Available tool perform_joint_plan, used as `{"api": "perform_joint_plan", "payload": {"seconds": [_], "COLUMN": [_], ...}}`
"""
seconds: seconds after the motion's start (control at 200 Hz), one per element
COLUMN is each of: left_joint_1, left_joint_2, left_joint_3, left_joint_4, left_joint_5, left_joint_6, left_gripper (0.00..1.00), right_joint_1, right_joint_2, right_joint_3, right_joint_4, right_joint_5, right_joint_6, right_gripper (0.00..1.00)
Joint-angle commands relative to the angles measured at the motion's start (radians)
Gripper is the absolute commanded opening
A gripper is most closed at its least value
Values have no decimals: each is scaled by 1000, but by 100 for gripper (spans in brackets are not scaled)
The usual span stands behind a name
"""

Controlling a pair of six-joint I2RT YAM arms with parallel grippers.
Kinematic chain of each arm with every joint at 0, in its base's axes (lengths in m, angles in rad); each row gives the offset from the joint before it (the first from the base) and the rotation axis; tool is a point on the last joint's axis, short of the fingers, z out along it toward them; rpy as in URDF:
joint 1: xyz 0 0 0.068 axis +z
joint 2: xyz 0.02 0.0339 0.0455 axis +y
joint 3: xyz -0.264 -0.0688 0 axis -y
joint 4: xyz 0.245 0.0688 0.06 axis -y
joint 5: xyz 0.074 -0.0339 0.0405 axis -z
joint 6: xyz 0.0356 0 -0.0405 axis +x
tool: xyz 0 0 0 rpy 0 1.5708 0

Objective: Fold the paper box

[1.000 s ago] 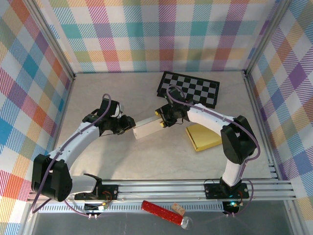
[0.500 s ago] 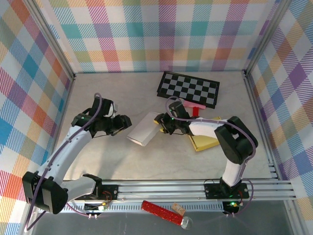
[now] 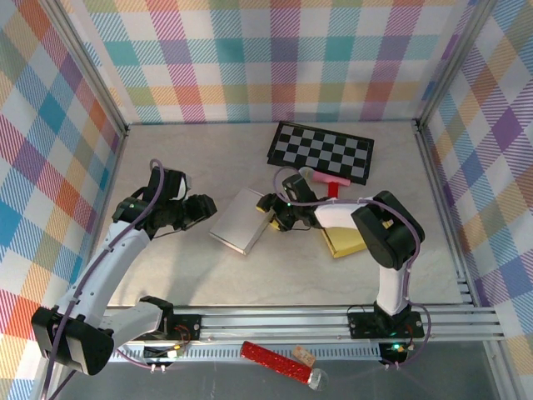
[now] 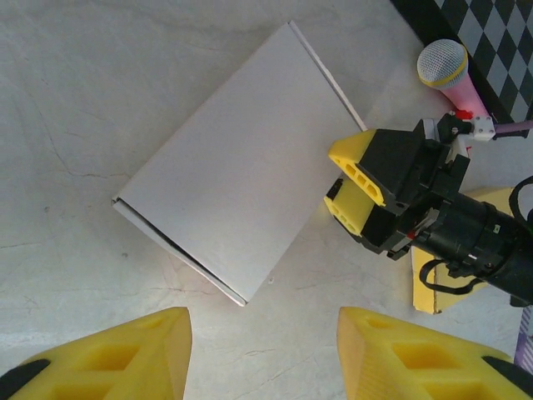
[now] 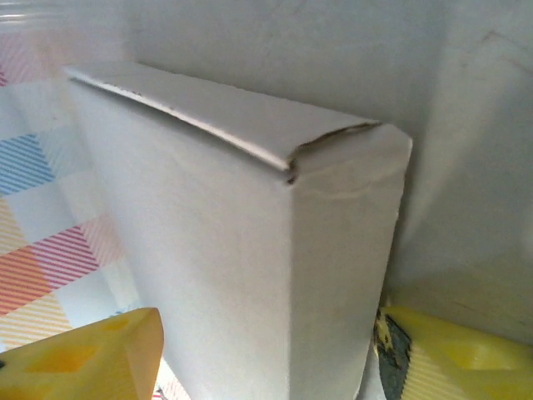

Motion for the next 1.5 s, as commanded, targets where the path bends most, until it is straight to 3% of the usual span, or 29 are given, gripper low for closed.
{"api": "perform_joint_plan", "payload": {"seconds": [0.0,0.075,0.215,0.235,0.245,0.36,0.47,0.545,0.595,0.64,0.655,0.675,0.74,0.885,1.015,1.155,1.26,1.39,1.495], "left_joint_1": [12,11,11,11,11,13,16,17,17,19,20,20,22,22,22,22,22,22,21], "left_joint_2": [4,6,-18,-26,-30,-94,-127,-140,-149,-154,-154,-154,-151,-156,-137,-114,-115,-97,-81], "left_joint_3": [25,26,26,25,24,-16,-73,-112,-143,-171,-179,-189,-215,-258,-266,-272,-296,-304,-289], "left_joint_4": [-3,14,58,61,63,101,132,149,170,183,186,188,199,254,292,287,324,349,314], "left_joint_5": [-17,-19,-45,-60,-68,-150,-196,-226,-242,-265,-274,-290,-321,-345,-405,-632,-711,-691,-603], "left_joint_6": [8,8,40,49,52,101,141,146,145,134,129,121,107,125,163,96,101,166,190], "left_gripper": [49,48,49,50,51,60,63,65,69,79,96,100,100,100,100,100,100,100,100], "right_joint_1": [-6,-12,-25,-29,-30,-45,-67,-98,-146,-194,-206,-216,-221,-244,-280,-322,-367,-433,-465], "right_joint_2": [-80,-137,-310,-340,-356,-558,-723,-842,-930,-1005,-1031,-1065,-1154,-1164,-1032,-859,-743,-596,-544], "right_joint_3": [66,116,168,174,175,161,144,67,-30,-140,-184,-243,-398,-549,-643,-736,-739,-691,-617], "right_joint_4": [-431,-681,-816,-816,-815,-776,-851,-841,-756,-656,-605,-537,-397,-284,-100,229,421,575,499], "right_joint_5": [105,209,383,403,414,553,807,997,1035,1032,1029,1029,1052,1070,985,890,788,664,583], "right_joint_6": [-26,-3,-125,-159,-177,-438,-625,-702,-780,-850,-881,-936,-1059,-1104,-1106,-1167,-1209,-1230,-1260], "right_gripper": [73,76,81,97,100,99,99,99,99,99,99,99,99,99,99,99,99,99,99]}}
